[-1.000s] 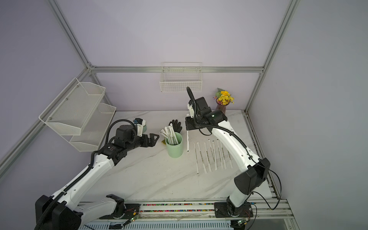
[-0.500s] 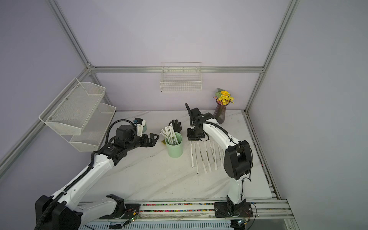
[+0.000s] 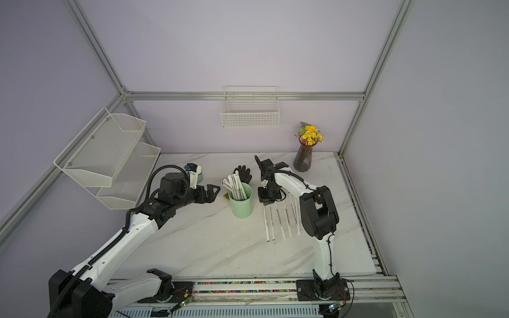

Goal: Take the straws out of the storage container
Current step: Place the straw at the center of the board.

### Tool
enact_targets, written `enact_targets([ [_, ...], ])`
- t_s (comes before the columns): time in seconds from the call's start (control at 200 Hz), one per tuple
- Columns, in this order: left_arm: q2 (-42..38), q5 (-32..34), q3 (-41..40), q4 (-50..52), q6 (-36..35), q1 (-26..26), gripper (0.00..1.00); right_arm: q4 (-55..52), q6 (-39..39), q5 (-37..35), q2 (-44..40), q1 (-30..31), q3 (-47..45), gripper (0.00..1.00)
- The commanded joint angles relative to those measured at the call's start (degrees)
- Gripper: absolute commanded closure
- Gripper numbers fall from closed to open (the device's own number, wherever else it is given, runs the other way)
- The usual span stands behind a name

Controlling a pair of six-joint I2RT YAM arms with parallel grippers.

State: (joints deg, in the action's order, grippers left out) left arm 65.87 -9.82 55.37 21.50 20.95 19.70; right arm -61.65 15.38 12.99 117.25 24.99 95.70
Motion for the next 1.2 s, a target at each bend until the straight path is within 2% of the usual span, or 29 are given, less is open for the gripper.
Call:
enact_targets([
  [0.0,-0.8,-0.3,-0.5,-2.1,0.0,0.2,0.0,0.8,-0.4,0.6,1.2,-0.4,-0.3,1.0],
  [0.545,-0.7,-0.4,-0.6,-1.9,0.0,0.2,0.0,3.5,0.6,1.3,3.7,-1.3,-2.0,0.96],
  [0.945,-0.7,-0.3,-0.6,-1.9,-0.1,0.2,0.0,4.3,1.2,1.0,3.3,-1.5,-2.4,0.88],
  [1.195,-0.8,-0.4,-0.7,-1.9,-0.1,0.2,0.0,4.6,1.8,0.8,2.5,-1.5,-2.8,0.85],
])
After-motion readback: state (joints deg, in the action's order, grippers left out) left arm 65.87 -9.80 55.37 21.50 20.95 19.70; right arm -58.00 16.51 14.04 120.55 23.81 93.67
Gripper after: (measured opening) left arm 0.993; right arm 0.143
